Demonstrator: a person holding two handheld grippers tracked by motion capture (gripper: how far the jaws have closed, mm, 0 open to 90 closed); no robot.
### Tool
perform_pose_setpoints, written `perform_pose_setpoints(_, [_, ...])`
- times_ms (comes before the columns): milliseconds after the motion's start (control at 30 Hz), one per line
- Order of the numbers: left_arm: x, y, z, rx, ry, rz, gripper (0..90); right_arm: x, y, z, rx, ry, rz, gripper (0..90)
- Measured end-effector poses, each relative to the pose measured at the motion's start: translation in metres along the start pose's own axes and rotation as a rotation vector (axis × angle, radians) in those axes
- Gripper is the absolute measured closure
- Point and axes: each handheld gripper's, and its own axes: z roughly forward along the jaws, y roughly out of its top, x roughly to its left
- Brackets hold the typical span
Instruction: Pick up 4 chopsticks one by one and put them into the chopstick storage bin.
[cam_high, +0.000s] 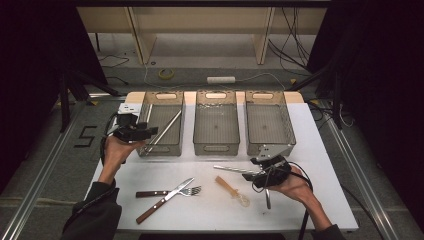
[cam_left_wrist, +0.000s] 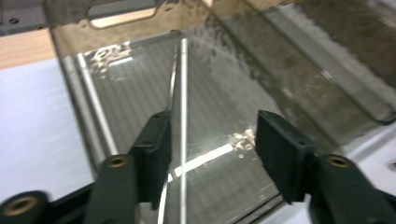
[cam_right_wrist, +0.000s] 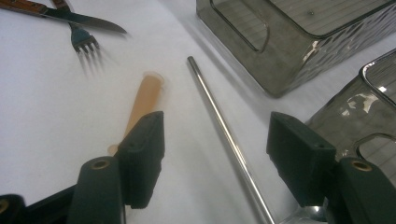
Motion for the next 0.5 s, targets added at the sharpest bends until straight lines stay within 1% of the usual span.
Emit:
perform_pose_setpoints(133, [-0.005,-0.001,-0.005,-0.030,-0.059,-0.005,33.6,-0.001,0.001,0.000,0.021,0.004,0.000,37.8])
perform_pose_setpoints(167, [-0.006,-0.002,-0.006,-0.045,-0.081,-0.006,31.1,-0.002,0.001,0.000,0.025,0.005,-0.001,37.8])
perform_pose_setpoints(200, [-0.008,-0.002,-0.007,-0.051,-0.092,-0.004,29.8,-0.002,0.001,0.000,0.032,0.009,-0.002,37.8])
perform_pose_setpoints(267, [-0.012,-0.002,-0.009,-0.060,-0.102,0.012,28.2,-0.003,0.001,0.001,0.047,0.011,-0.006,37.8])
perform_pose_setpoints(367, [-0.018,-0.002,-0.012,-0.067,-0.106,0.036,26.6,-0.005,0.001,0.002,0.066,0.014,-0.008,37.8])
perform_pose_setpoints(500, [-0.027,-0.004,-0.014,-0.077,-0.125,0.057,25.7,-0.007,0.002,0.003,0.088,0.026,-0.005,37.7])
